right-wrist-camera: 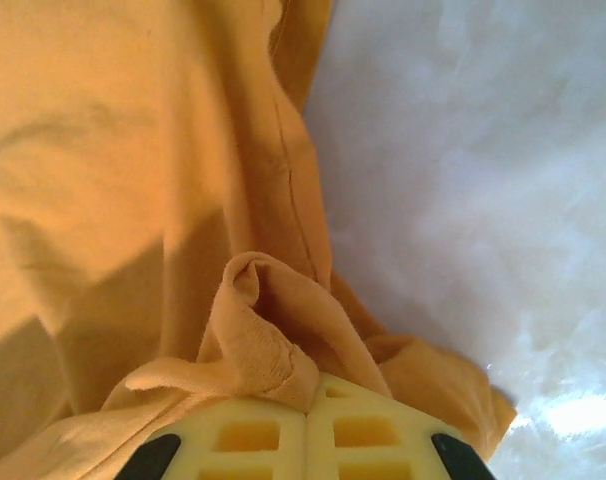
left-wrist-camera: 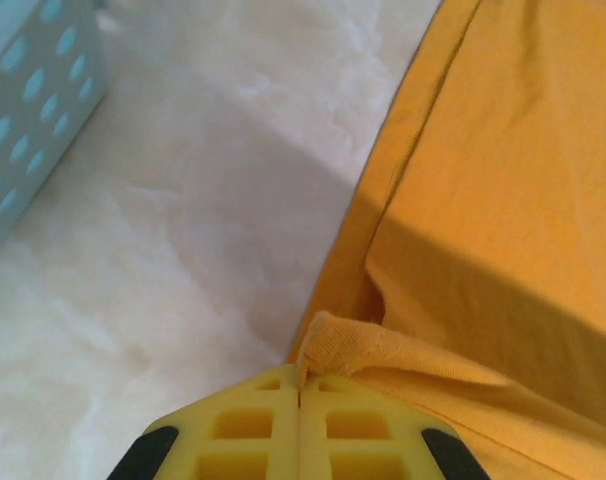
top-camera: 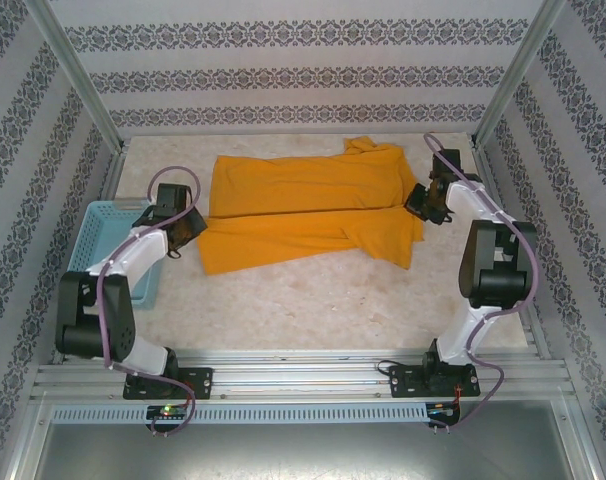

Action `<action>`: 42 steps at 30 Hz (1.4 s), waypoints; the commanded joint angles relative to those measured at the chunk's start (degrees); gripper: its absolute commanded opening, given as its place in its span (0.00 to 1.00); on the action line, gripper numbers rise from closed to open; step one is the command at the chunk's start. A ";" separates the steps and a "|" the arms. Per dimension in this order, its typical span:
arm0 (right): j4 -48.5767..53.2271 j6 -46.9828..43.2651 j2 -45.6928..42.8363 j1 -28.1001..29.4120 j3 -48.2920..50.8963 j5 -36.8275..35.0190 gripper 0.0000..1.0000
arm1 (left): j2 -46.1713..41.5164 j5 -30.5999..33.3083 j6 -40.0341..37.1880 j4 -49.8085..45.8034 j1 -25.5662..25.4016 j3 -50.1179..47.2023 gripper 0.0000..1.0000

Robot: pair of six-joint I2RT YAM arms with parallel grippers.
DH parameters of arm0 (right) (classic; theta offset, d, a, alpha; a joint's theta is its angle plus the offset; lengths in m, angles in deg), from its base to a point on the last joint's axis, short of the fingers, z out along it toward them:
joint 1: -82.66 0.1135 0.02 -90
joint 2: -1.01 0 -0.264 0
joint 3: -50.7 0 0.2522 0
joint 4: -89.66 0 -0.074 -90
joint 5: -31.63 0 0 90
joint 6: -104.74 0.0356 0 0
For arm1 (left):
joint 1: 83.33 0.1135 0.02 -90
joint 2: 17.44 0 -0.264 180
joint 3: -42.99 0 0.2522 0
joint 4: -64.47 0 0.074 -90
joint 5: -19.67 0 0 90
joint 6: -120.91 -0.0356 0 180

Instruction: Fold the inside-out t-shirt

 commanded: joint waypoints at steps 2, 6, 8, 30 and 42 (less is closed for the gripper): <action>2.44 -3.39 3.77 0.18 -6.84 -7.27 0.26 | 5.81 1.69 -2.65 -1.97 0.87 6.35 0.00; 5.39 -3.48 2.94 0.32 -7.85 -8.26 0.46 | 9.65 0.41 -3.30 -3.19 0.87 9.65 0.00; 5.66 -1.90 -0.78 0.33 -3.91 -8.03 0.49 | 10.56 -0.16 -3.64 -3.26 0.86 10.40 0.00; -5.54 1.24 -7.76 7.97 23.54 -0.23 0.27 | 11.35 -2.47 -3.97 -3.03 0.86 10.93 0.00; 7.61 1.80 -37.32 4.00 22.46 -3.10 0.00 | -0.84 -2.69 -3.37 -4.42 0.86 7.54 0.00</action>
